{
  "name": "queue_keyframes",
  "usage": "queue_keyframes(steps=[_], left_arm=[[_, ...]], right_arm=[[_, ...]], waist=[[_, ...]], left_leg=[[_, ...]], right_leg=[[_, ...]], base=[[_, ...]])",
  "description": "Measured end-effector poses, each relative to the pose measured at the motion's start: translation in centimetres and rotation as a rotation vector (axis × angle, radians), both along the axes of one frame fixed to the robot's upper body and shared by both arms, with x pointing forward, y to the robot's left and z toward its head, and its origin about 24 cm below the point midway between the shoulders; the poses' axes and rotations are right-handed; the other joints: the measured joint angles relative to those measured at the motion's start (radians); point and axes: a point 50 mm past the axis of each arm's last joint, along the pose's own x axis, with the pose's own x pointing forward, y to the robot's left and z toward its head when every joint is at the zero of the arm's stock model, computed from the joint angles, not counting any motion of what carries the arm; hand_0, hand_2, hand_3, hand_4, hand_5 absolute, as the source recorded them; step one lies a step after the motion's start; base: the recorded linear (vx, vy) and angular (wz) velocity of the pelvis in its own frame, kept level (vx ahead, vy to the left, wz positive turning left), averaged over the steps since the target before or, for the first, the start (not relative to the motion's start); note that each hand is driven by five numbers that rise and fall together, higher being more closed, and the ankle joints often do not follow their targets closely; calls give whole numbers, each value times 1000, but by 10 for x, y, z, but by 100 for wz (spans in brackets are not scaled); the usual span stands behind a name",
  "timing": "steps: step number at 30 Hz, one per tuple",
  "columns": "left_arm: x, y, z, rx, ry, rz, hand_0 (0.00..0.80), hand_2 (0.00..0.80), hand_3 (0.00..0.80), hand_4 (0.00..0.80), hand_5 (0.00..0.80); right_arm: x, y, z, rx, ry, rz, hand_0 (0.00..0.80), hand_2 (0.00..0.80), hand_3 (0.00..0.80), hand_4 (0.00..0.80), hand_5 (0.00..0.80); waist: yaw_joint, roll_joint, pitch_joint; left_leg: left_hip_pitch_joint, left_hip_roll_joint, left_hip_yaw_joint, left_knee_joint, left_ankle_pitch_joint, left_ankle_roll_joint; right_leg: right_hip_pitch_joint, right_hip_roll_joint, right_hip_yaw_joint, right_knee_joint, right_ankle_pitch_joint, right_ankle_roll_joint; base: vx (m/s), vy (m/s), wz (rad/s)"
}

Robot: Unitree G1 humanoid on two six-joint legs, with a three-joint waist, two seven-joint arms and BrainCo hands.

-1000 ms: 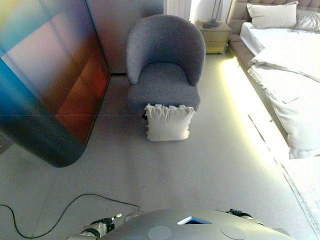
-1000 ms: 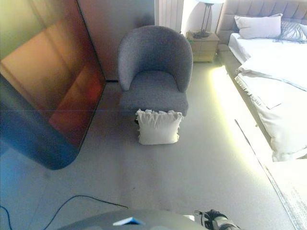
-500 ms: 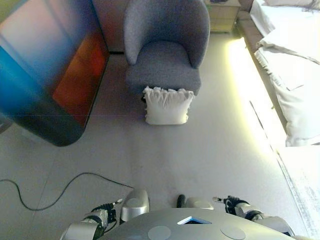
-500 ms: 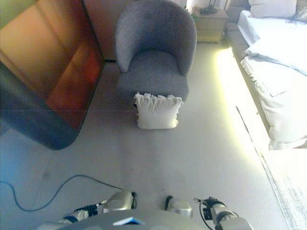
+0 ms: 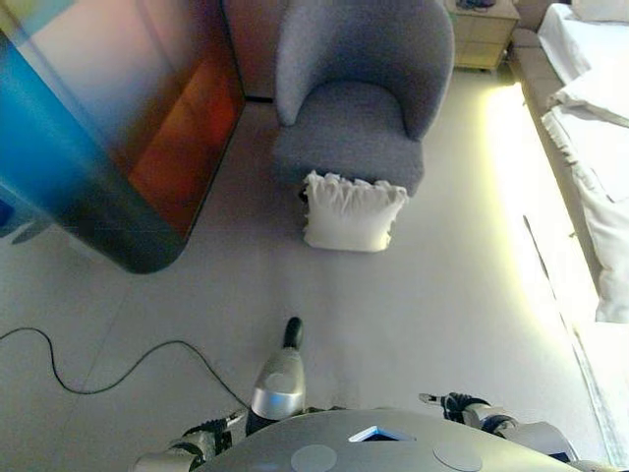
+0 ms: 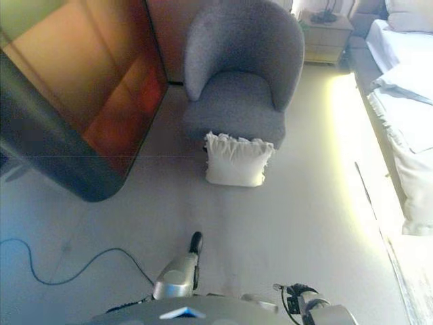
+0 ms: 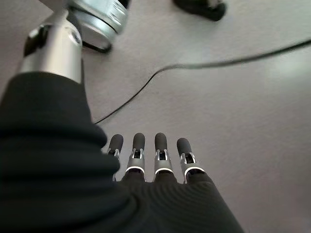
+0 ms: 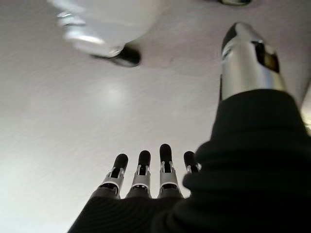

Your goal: Pick up the cushion and take it to the sofa

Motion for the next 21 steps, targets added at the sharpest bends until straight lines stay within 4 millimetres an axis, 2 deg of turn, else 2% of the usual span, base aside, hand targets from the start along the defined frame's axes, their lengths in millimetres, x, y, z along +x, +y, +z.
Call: queue_keyframes(steps=[1,2,3,5,7,8,9,11,13,14,15,17,18,19,21], left_arm=[[-1,3,1,5,3,9,0,0,0,0,0],[2,4,1,6,-11,25,0,0,0,0,0],[4,6,1,5,-21,43,0,0,0,0,0],[18,7,3,-1,-56,57,0,0,0,0,0],[31,10,5,3,-86,43,0,0,0,0,0],[32,12,5,9,-92,41,0,0,0,0,0],[33,16,6,18,-99,39,0,0,0,0,0],[29,21,7,32,-88,38,0,0,0,0,0],[35,22,8,39,-88,-8,0,0,0,0,0],[36,24,9,48,-89,-21,0,0,0,0,0],[35,29,11,61,-82,-34,0,0,0,0,0],[40,37,14,85,-89,-57,0,0,0,0,0],[42,38,14,89,-91,-58,0,0,0,0,0],[42,37,14,91,-86,-56,0,0,0,0,0],[40,33,13,86,-69,-58,0,0,0,0,0]], right_arm=[[-3,3,-1,7,17,-3,0,0,0,0,0],[-4,6,-2,17,29,0,0,0,0,0,0],[-1,12,-3,34,21,7,0,0,0,0,0],[2,17,-4,47,21,10,0,0,0,0,0],[-2,19,-4,46,39,1,0,0,0,0,0],[-4,18,-5,44,46,-2,0,0,0,0,0],[-3,18,-5,43,39,-4,0,0,0,0,0],[-11,19,-6,39,52,28,0,0,0,0,0],[-8,19,-6,29,26,57,0,0,0,0,0],[-4,20,-5,22,-3,59,0,0,0,0,0],[0,20,-5,22,-30,61,0,0,0,0,0],[16,19,-2,12,-97,74,0,0,0,0,0],[24,17,1,3,-131,82,0,0,0,0,0],[30,15,2,-6,-153,94,0,0,0,0,0],[35,17,4,-4,-180,91,0,0,0,0,0]], waist=[[9,-21,-3],[21,-51,-3],[26,-79,1],[20,-96,-6],[20,-98,-7],[13,-98,-8],[5,-107,-17],[-5,-124,-32],[-22,-106,-54],[-40,-94,-69],[-53,-91,-82],[-62,-90,-94],[-70,-80,-96],[-91,-66,-99],[-147,-51,-92]], left_leg=[[-6,-16,10,39,63,4],[-2,-52,31,93,107,28],[-5,-76,45,149,58,69],[1,-93,69,234,-36,101],[27,-105,82,299,-119,117],[33,-110,82,327,-153,123],[36,-122,86,349,-189,129],[65,-151,87,343,-222,154],[109,-158,58,288,-226,175],[129,-156,46,249,-226,176],[148,-160,38,221,-214,183],[193,-162,46,168,-210,182],[220,-158,46,140,-213,186],[243,-151,41,109,-212,187],[287,-137,26,62,-212,188]], right_leg=[[31,-48,14,-9,-21,24],[42,-101,11,6,-24,44],[30,-137,4,44,0,70],[26,-171,-39,101,101,135],[23,-187,-58,148,200,179],[20,-193,-61,177,237,210],[13,-203,-63,201,276,226],[-6,-222,-79,274,349,221],[-90,-198,-75,419,472,195],[-154,-169,-72,491,410,208],[-209,-156,-62,536,340,214],[-325,-151,-92,563,224,200],[-395,-151,-122,552,174,186],[-442,-147,-158,496,158,182],[-538,-135,-193,301,184,179]], base=[[692,303,-82],[723,343,-83],[735,370,-70],[660,324,-36],[684,267,-20],[711,240,-5],[606,177,1],[553,145,13],[531,69,31],[487,24,40],[403,-3,30],[399,-19,-2],[416,-48,-11],[502,-110,-9],[593,-155,14]])
